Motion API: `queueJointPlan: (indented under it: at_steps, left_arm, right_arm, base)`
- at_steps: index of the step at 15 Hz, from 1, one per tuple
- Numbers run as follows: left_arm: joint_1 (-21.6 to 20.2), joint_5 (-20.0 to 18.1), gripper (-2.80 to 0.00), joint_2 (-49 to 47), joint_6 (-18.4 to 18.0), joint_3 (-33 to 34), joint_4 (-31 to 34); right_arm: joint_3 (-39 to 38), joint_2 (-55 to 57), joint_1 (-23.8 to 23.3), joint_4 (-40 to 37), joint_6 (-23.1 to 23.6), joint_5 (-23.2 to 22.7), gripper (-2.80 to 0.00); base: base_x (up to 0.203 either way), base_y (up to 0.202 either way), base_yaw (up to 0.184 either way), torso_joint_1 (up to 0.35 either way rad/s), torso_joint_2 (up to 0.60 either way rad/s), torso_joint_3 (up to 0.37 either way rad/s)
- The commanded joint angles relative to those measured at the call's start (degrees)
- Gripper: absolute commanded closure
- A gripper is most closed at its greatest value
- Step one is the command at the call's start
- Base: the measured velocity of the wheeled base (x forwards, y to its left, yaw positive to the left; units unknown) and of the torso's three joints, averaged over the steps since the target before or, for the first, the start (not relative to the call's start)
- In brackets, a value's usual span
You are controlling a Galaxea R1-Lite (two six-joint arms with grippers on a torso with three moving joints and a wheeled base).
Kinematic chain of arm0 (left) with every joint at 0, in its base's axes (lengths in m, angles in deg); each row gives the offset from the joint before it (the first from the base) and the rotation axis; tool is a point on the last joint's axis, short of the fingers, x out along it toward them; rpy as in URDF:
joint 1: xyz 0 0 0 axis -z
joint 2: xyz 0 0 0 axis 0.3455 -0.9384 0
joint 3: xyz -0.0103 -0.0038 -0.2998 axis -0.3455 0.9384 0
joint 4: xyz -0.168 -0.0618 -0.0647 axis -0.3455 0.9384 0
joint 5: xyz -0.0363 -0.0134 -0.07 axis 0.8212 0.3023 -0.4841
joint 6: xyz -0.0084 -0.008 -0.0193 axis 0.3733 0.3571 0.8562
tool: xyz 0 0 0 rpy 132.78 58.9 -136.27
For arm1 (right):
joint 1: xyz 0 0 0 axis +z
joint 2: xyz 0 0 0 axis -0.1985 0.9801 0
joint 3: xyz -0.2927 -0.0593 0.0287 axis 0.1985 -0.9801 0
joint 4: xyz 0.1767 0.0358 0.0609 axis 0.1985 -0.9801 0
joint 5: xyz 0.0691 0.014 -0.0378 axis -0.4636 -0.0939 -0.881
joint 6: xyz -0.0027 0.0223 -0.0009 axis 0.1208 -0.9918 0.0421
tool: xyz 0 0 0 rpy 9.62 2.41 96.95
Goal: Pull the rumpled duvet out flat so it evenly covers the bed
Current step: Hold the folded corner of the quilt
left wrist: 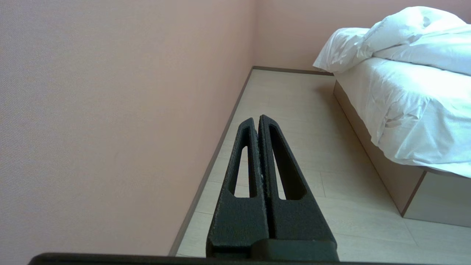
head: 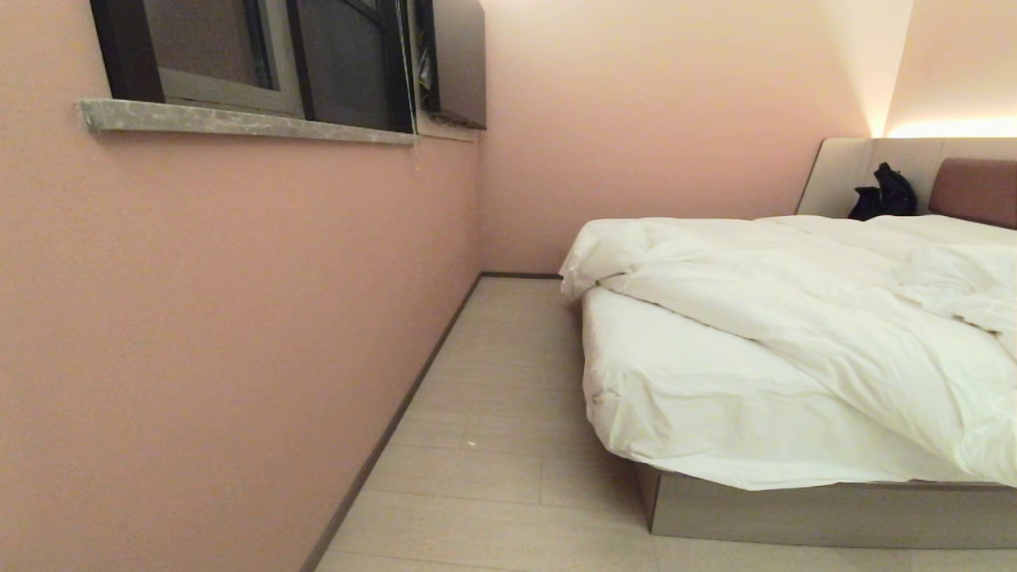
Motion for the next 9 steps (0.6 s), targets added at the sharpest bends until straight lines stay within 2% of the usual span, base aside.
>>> queueJointPlan:
  at_steps: [1, 9]
  left_arm:
    - [0.0, 0.06, 0.0, 0.0, 0.03, 0.0, 0.01]
    - [0.0, -0.03, 0.0, 0.0, -0.06, 0.0, 0.01]
  right_arm:
    - [0.0, 0.02, 0.01, 0.0, -0.01, -0.01, 0.0]
    - [0.0, 0.02, 0.01, 0.0, -0.01, -0.01, 0.0]
  base:
    - [0.0, 0.0, 0.0, 0.0, 0.0, 0.0]
    - [0.0, 0.0, 0.0, 0.0, 0.0, 0.0]
